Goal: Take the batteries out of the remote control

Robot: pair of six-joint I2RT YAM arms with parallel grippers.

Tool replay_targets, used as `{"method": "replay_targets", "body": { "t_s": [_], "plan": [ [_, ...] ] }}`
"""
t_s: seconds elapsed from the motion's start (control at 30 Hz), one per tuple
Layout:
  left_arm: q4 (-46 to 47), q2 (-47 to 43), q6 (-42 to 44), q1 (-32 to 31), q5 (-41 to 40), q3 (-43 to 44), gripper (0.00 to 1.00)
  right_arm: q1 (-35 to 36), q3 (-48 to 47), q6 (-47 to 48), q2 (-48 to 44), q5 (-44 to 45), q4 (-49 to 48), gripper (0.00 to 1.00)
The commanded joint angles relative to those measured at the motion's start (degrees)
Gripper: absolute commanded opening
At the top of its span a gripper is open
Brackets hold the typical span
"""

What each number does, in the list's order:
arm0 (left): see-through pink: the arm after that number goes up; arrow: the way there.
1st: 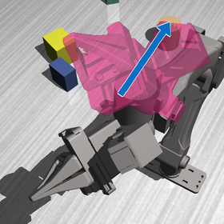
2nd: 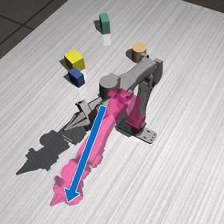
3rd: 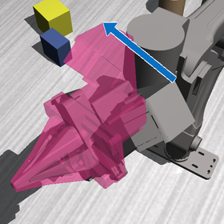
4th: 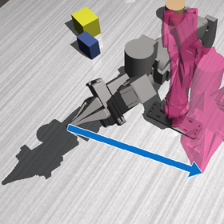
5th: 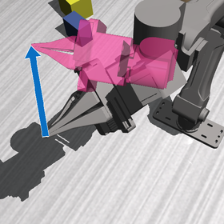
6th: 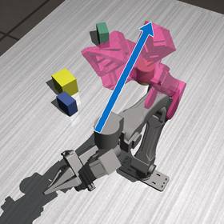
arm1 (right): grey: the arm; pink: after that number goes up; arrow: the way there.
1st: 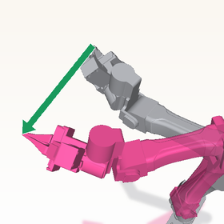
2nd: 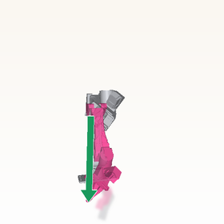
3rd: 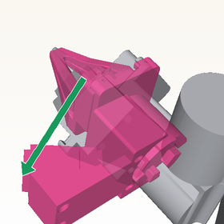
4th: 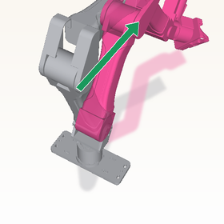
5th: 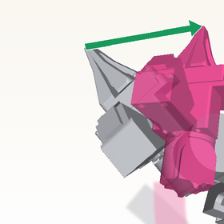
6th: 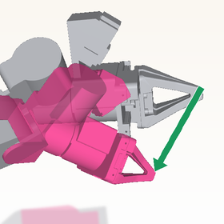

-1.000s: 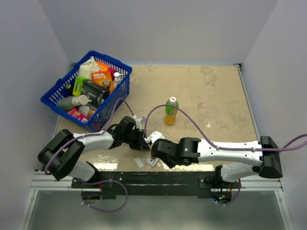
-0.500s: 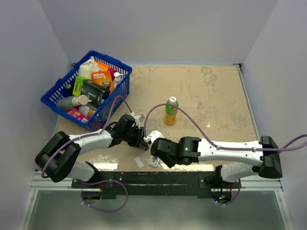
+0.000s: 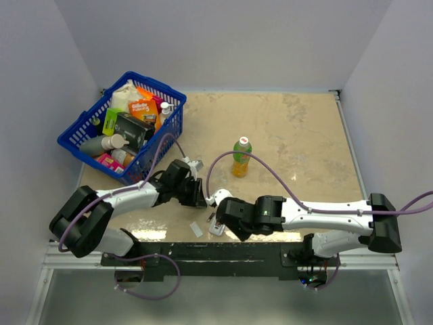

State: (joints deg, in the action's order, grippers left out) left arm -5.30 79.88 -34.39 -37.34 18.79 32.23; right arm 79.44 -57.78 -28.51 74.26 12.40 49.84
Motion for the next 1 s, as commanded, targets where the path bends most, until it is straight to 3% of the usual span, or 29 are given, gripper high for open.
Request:
{"method": "replay_targets", "body": {
  "t_s": [0.0,0.77,0.97],
  "plan": [
    [0.12,-1.56,2.31,0.34,0.29,2.84,0.34,-0.25,1.88,-1.28,-2.01,-1.16,-0.45,0.0],
    [8.29,-3.15,-1.56,-0.19,9.51,-1.2,0.36,-0.42,-2.69,-2.34,-2.1,4.47,9.83,0.0],
    [8.11,-4.82,-3.05,-3.87,9.43,-2.78,0.35,-0.43,-4.01,-2.78,-2.45,4.73,9.66,0.0]
  ]
}}
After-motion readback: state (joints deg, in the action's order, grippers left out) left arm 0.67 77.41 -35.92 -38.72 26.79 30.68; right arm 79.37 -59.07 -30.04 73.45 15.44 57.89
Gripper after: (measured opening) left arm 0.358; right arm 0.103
